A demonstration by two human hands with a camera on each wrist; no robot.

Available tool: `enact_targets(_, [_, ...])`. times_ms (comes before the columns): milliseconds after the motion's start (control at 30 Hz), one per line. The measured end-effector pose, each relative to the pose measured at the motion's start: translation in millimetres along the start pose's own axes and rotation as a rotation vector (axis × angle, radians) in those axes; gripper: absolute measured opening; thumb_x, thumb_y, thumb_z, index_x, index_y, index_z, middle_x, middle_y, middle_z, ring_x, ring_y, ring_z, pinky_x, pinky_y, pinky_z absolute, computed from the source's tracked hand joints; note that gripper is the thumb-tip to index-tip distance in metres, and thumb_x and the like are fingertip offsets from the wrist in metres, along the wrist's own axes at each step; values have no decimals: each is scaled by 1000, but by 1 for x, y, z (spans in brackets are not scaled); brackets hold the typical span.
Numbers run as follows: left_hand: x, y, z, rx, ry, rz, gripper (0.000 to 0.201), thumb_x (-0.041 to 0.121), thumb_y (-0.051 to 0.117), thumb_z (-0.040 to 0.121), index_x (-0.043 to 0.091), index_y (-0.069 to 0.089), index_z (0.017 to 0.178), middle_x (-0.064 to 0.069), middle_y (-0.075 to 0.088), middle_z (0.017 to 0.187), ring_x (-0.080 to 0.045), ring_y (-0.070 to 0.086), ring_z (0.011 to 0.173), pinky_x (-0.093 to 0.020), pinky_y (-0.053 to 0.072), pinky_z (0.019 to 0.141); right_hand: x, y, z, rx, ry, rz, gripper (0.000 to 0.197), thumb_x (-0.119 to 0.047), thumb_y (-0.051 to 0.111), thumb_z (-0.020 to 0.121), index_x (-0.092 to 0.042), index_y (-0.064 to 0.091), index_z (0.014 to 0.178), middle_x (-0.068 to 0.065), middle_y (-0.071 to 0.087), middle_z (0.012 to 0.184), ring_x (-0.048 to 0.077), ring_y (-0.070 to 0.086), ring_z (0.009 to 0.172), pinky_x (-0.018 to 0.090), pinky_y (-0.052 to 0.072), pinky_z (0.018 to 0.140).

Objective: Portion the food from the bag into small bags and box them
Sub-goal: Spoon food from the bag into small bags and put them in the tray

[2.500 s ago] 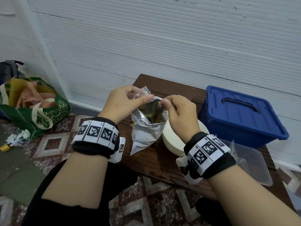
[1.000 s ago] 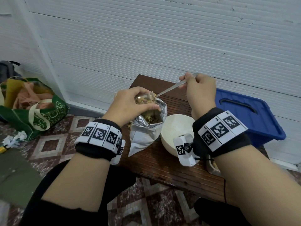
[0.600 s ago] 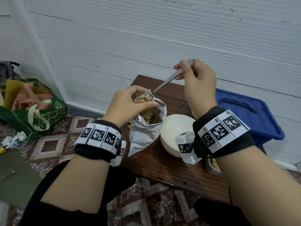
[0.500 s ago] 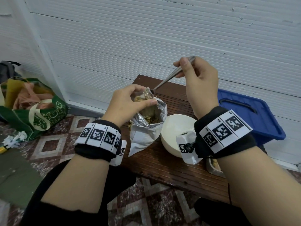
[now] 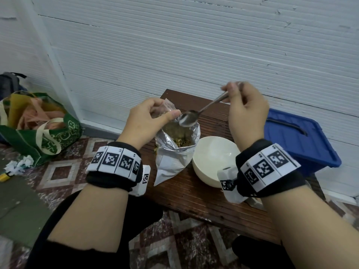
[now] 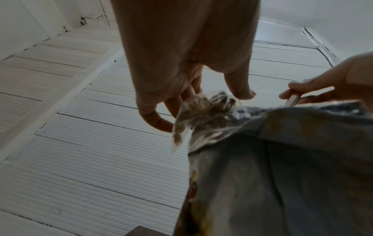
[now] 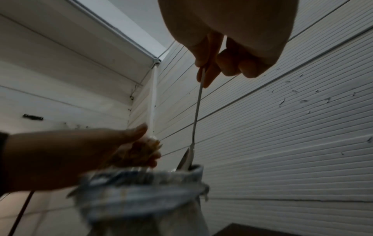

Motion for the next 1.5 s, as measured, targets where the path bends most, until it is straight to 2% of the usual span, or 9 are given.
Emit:
enact_targets(133, [-1,2,0,1,-4,24,40,45,76,75,21,65,105,12,69,93,2,61,92,-21,49,86,-2,31,-23,-213,-157,-93,18,-22,54,95,-18,72,92,-6,67,80,6,60,78,18,43,71])
enact_targets(267, [-2,2,1,1,1,28,42,47,75,75,20,65,106,11,70,94,-3,63,93,-27,51,88,-3,56,-49,-335,-426,-241,22,-20,53,93,-9,72,91,7,62,74,24,57,69,32,42,67])
enact_targets(400, [-3,3,2,1,6,35,45,49,75,74,20,65,107,11,69,91,-2,62,88,-22,48,82,2,66,-66,-395,-515,-324,25,-18,49,90,-6,70,83,7,57,67,20,49,66,28,34,63])
enact_targets(600, [-3,4,2,-13,11,60,50,55,73,71,22,65,108,12,69,96,-2,62,91,-21,47,82,10,57,-55,-356,-368,-330,30,-24,45,92,-6,68,83,7,62,73,28,58,69,28,37,67])
enact_targets(800, [-4,6,2,-31,5,64,57,59,72,68,22,65,111,8,69,103,-5,62,99,-29,50,92,16,40,-38,-279,-132,-280,25,-16,50,95,-6,68,81,6,67,78,22,60,78,27,39,71])
enact_targets(1000, [-2,7,1,-26,15,67,50,54,73,71,22,65,108,8,68,103,-4,61,97,-21,45,84,31,48,-42,-312,83,-228,27,-20,50,97,-7,68,80,5,67,74,23,62,76,38,48,76])
enact_targets(1100, [-1,6,0,-33,18,69,48,54,73,72,22,66,107,10,67,99,-2,59,92,-17,42,78,45,42,-42,-242,241,-175,29,-19,49,98,-15,64,74,3,66,71,21,65,79,33,47,81])
enact_targets(1200, [1,5,0,-23,25,60,41,50,73,74,22,66,103,14,65,94,4,56,87,-13,39,74,57,31,-40,-129,388,-88,34,-20,48,98,-22,60,66,-1,66,70,21,66,81,42,51,86])
enact_targets(1500, [6,-9,-1,28,50,12,38,44,75,74,21,67,103,14,68,90,11,60,85,-7,45,76,66,3,-23,27,486,-49,32,-19,46,99,-4,67,81,-10,62,67,-18,52,53,0,38,55])
Point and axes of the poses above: each hand's wrist, its own z-axis towards the middle knuckle, its own y-axis out of the palm, x = y × z, the point moved 8 cm from there along z, towards the middle knuckle
